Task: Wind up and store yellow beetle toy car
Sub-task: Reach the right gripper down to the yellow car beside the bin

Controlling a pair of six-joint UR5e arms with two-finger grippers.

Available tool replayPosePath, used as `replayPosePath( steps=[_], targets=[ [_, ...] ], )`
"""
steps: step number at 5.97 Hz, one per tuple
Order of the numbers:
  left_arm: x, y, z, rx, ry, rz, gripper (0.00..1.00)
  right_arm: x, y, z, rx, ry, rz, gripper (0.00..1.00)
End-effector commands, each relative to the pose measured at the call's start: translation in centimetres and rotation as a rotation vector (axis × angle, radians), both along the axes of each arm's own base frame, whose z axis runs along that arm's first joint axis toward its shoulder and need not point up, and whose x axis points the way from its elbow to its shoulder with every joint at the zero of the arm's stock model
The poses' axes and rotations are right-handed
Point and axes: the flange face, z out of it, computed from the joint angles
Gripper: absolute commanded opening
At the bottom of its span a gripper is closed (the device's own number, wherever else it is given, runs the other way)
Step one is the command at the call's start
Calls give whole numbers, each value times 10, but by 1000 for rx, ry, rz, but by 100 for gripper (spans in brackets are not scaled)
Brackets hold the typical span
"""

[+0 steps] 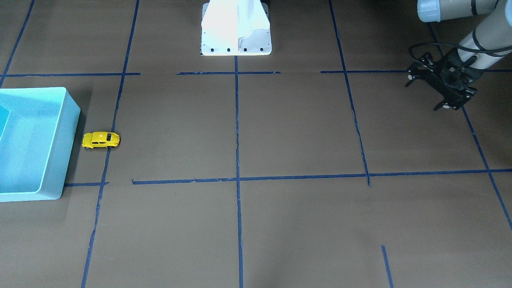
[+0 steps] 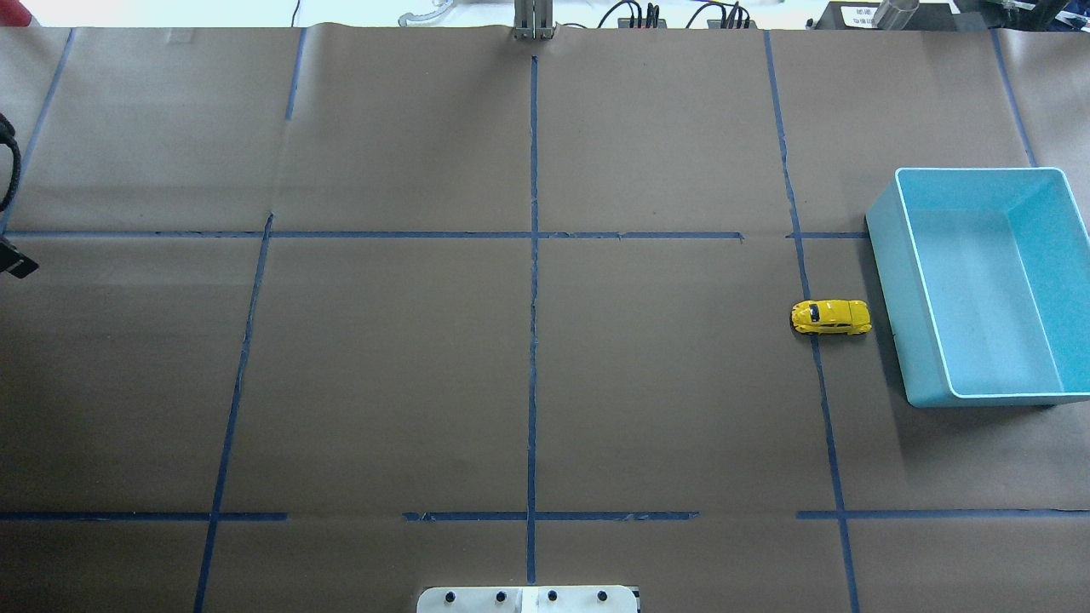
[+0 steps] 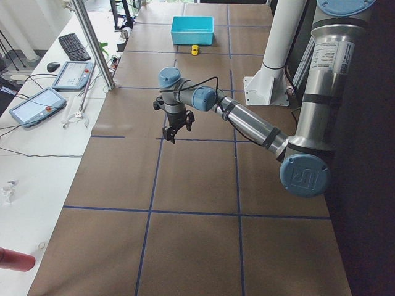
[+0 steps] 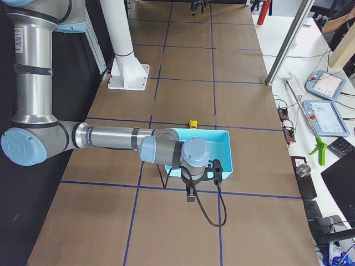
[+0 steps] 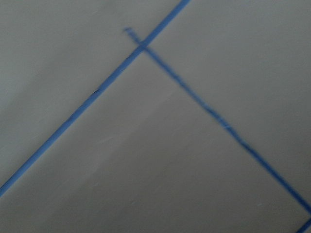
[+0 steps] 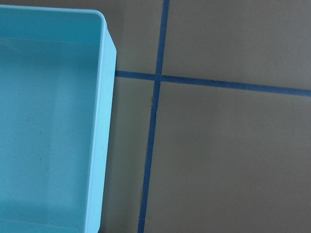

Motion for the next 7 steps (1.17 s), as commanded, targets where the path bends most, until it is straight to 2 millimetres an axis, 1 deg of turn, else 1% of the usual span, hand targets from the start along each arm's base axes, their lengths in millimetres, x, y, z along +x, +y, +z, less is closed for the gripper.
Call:
replayPosePath(
  steps=[1,2,3,4,5,6,7],
  targets=[
    [-65,9,64,-193,-57,-211,100,-52,-28,-72,217,21,-114,100],
    [-99,3,98,-257,-69,-280,100,-91,-56,-117,307,34,-185,100],
    [-130,2,122,-305,-72,-339,100,-141,-75,-157,395,87,-263,100],
    [-157,16,157,-349,-71,-384,100,-162,-95,-202,470,73,-285,100],
    [-171,31,186,-344,-38,-405,100,-217,-85,-223,503,57,-382,100],
    [-177,57,209,-355,13,-417,100,-243,-73,-240,550,32,-437,100],
    [-177,59,200,-304,28,-418,100,-261,-54,-253,614,18,-491,100]
  ],
)
